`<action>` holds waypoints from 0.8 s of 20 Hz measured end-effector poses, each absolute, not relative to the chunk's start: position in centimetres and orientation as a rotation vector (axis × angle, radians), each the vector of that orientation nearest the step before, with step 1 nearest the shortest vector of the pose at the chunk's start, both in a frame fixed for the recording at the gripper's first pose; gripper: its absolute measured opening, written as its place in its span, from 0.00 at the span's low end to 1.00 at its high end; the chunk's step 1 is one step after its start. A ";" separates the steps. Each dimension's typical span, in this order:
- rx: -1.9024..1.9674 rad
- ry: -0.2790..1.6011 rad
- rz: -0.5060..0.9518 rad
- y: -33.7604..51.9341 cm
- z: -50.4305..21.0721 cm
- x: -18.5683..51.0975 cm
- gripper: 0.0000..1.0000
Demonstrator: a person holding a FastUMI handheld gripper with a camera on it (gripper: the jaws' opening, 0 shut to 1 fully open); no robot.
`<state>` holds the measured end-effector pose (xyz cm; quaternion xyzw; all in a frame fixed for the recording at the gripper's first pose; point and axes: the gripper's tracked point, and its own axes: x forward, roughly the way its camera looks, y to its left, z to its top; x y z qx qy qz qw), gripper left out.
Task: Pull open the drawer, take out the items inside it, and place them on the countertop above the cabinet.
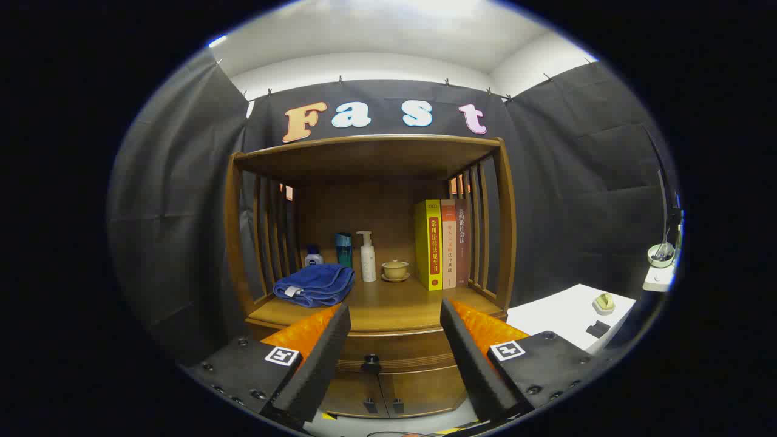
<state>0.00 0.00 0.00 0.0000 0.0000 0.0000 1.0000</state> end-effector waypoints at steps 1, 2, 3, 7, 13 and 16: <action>0.000 0.001 -0.001 0.0 0.0 0.0 0.99; 0.000 0.003 -0.001 0.0 0.0 0.1 0.99; -0.001 0.005 -0.001 0.0 -0.1 0.0 0.99; -0.005 0.004 -0.004 0.0 -0.1 0.1 0.99; -0.012 0.004 0.001 0.1 -0.4 0.2 0.99; -0.009 0.010 -0.010 -0.2 -1.1 0.6 0.99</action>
